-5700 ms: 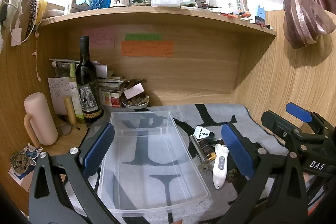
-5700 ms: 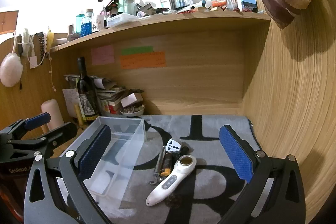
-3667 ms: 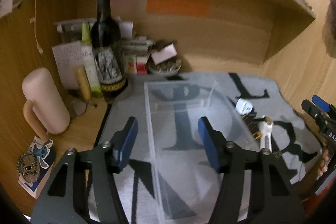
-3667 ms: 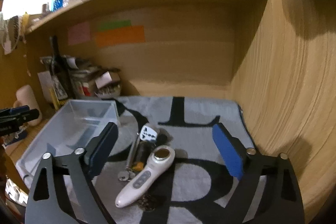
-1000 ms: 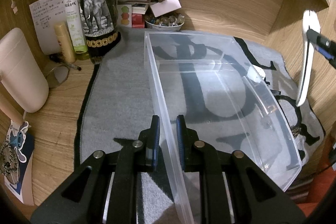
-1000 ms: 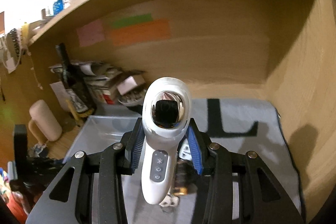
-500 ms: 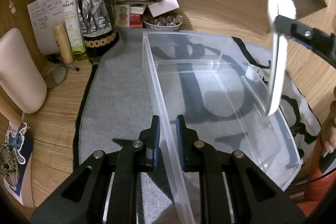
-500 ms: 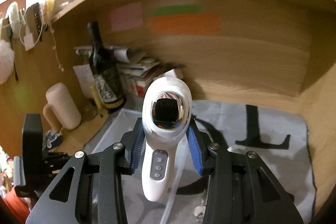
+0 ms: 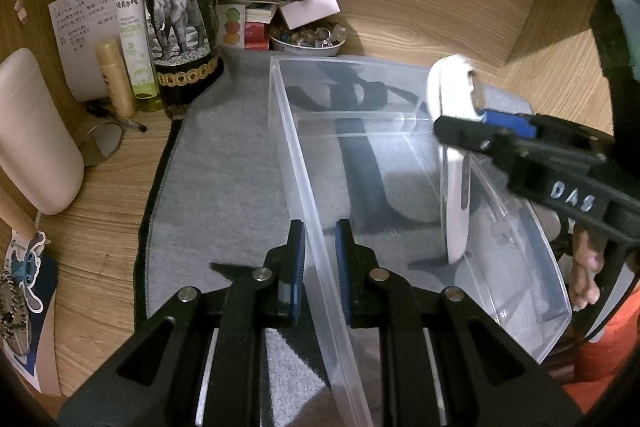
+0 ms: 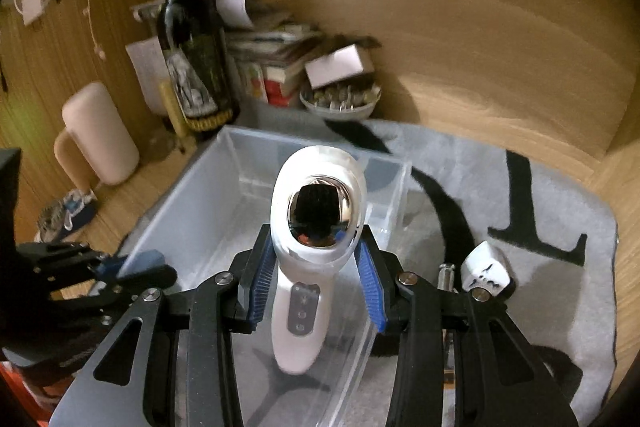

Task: Organize rigid objects
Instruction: 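Carry the white device into the box with the right gripper and release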

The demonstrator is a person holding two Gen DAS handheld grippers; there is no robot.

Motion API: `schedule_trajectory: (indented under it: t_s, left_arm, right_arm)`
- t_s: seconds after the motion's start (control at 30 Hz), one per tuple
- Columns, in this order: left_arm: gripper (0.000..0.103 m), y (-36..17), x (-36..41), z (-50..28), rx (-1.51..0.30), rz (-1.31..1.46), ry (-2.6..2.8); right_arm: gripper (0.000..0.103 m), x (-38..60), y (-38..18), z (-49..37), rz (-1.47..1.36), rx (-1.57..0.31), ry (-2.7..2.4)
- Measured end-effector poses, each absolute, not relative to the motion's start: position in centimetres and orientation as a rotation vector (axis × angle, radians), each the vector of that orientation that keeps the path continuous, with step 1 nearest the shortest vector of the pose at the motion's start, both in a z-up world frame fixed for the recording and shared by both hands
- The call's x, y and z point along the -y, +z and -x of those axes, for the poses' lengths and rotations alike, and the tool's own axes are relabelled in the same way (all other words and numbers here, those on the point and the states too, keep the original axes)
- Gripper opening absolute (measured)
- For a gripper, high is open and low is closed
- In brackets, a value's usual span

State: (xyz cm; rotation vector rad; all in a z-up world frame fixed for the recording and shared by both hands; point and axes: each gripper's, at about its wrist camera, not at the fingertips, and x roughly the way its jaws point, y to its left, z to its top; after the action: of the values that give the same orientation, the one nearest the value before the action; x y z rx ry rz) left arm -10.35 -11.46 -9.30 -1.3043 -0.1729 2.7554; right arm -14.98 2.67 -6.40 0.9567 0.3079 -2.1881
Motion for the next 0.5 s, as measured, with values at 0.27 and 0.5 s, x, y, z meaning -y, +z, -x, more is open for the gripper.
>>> schedule_trajectory:
  t_s: [0.27, 0.5]
  left_arm:
    - [0.016, -9.2, 11.4, 10.4, 0.172, 1.305, 2.755]
    - [0.016, -9.1, 11.4, 10.4, 0.167, 1.306, 2.756]
  right_arm:
    - [0.037, -1.4, -7.5, 14.5, -1.009, -0.425, -2.126]
    - [0.037, -1.3, -8.1, 14.8, -1.061, -0.439, -2.103]
